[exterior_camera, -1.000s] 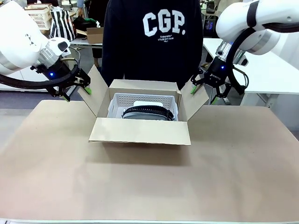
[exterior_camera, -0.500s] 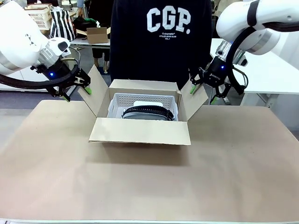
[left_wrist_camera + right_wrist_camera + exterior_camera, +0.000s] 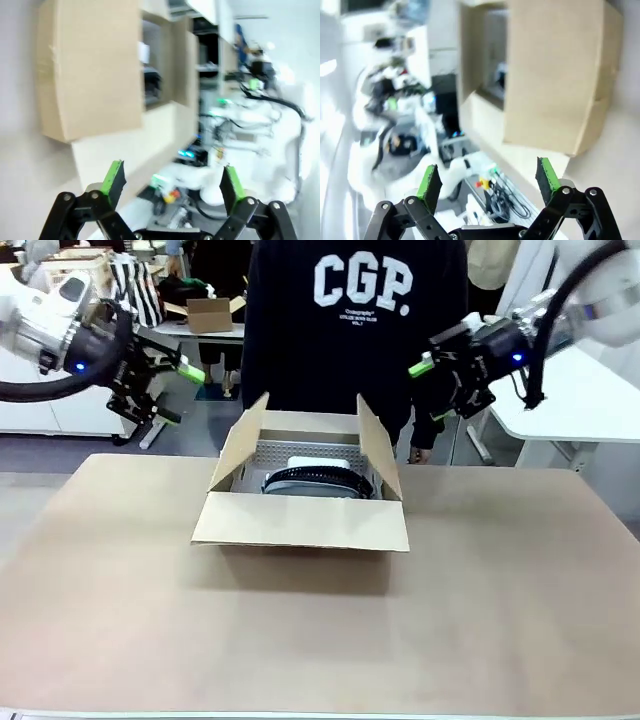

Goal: Pack the gift set into the box.
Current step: Lift both hands away from the flaps of the Package Box.

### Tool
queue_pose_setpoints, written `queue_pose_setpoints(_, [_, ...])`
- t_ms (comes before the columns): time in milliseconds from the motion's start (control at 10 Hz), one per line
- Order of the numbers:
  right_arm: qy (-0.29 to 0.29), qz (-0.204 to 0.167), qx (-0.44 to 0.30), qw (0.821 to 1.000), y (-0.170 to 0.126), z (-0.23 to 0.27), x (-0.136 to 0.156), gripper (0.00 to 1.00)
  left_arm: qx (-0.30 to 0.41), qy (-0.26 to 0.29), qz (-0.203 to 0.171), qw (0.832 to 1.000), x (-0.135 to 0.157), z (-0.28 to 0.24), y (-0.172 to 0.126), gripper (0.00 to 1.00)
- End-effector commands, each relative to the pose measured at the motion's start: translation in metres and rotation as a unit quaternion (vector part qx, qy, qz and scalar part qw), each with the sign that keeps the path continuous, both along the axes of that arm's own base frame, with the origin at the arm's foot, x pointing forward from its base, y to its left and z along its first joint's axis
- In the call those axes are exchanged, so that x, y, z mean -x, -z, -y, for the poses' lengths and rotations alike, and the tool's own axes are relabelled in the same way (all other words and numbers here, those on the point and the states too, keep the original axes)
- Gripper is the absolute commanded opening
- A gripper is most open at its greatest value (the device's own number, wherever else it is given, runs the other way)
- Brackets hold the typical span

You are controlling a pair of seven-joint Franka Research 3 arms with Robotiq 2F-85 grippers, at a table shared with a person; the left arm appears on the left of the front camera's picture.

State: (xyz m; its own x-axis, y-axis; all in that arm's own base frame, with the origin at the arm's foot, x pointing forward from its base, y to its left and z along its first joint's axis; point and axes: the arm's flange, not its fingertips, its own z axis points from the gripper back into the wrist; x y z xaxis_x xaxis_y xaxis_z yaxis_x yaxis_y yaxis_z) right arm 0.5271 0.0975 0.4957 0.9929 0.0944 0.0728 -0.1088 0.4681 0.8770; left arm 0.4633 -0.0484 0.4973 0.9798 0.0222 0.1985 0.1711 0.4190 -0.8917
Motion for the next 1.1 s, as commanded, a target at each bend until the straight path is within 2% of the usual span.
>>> queue_pose_setpoints(0, [-0.119, 0.049, -0.095, 0.987, 0.007, 0.026, 0.042, 1.0, 0.133, 0.046, -0.069, 0.988, 0.007, -0.041, 0.005, 1.0])
queue_pose_setpoints(100, [-0.11, 0.068, -0.111, 0.985, 0.001, 0.037, 0.065, 1.0, 0.175, 0.041, -0.052, 0.982, 0.025, -0.061, -0.001, 1.0])
queue_pose_setpoints(300, [-0.039, 0.137, -0.127, 0.982, -0.004, 0.074, 0.121, 1.0, 0.201, -0.04, -0.01, 0.979, 0.075, -0.104, -0.008, 1.0])
queue_pose_setpoints(400, [-0.002, 0.147, -0.139, 0.979, -0.003, 0.093, 0.137, 1.0, 0.196, -0.083, 0.01, 0.977, 0.089, -0.119, -0.007, 1.0])
queue_pose_setpoints(500, [0.055, 0.118, -0.162, 0.978, -0.003, 0.108, 0.141, 1.0, 0.176, -0.097, 0.019, 0.979, 0.094, -0.123, -0.004, 1.0])
queue_pose_setpoints(600, [0.18, 0.026, -0.194, 0.964, -0.007, 0.114, 0.137, 1.0, 0.092, -0.09, 0.042, 0.991, 0.093, -0.117, -0.001, 1.0])
queue_pose_setpoints(700, [0.268, -0.046, -0.229, 0.935, -0.014, 0.115, 0.132, 1.0, -0.005, -0.023, 0.099, 0.995, 0.092, -0.103, 0.003, 1.0])
queue_pose_setpoints(800, [0.327, -0.082, -0.214, 0.917, -0.016, 0.111, 0.126, 1.0, 0.157, -0.087, 0.015, 0.984, 0.094, -0.142, -0.006, 1.0])
queue_pose_setpoints(900, [0.13, 0.035, -0.168, 0.977, 0.0, 0.136, 0.141, 1.0, 0.157, -0.087, 0.015, 0.984, 0.094, -0.142, -0.006, 1.0])
queue_pose_setpoints(1000, [0.13, 0.035, -0.168, 0.977, 0.0, 0.136, 0.141, 1.0, 0.157, -0.087, 0.015, 0.984, 0.094, -0.142, -0.006, 1.0])
